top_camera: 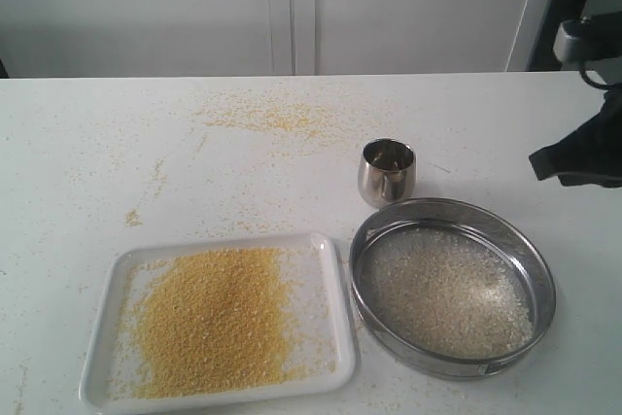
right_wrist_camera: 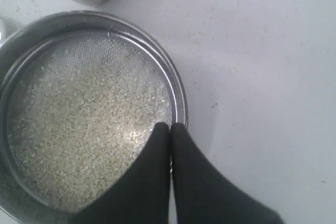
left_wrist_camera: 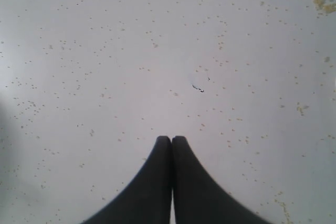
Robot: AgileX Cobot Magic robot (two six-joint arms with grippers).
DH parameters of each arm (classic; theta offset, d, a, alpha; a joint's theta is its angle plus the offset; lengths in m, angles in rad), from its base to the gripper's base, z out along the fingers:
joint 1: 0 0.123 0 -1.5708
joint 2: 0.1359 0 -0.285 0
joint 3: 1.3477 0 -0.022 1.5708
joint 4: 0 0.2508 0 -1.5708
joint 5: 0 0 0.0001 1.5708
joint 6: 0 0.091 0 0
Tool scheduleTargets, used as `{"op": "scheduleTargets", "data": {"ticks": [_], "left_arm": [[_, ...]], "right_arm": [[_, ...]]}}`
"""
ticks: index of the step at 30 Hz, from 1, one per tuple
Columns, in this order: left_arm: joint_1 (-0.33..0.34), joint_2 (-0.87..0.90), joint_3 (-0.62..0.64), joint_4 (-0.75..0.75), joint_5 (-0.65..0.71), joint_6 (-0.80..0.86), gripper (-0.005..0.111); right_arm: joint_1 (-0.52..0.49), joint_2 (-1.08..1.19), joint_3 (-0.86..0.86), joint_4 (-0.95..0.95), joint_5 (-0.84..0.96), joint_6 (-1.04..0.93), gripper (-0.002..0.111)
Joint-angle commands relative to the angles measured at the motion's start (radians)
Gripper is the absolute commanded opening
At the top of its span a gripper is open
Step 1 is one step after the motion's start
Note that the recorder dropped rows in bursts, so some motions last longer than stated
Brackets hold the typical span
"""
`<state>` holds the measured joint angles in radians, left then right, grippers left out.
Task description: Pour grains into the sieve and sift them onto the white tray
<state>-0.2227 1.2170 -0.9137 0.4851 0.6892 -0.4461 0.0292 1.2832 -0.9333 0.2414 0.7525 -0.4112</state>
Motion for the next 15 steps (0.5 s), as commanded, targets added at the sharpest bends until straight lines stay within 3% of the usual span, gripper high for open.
{"op": "scheduleTargets", "data": {"ticks": [1, 15], "left_arm": [[0.001, -0.009, 0.008, 0.002, 0.012, -0.003, 0.0], [0.001, -0.009, 0.008, 0.002, 0.012, -0.003, 0.0]], "right_arm": [[-0.009, -0.101, 0.026, -0.011, -0.052, 0.032, 0.0], [-0.003, -0.485, 0.2, -0.003, -0.239, 0.054, 0.0]]}}
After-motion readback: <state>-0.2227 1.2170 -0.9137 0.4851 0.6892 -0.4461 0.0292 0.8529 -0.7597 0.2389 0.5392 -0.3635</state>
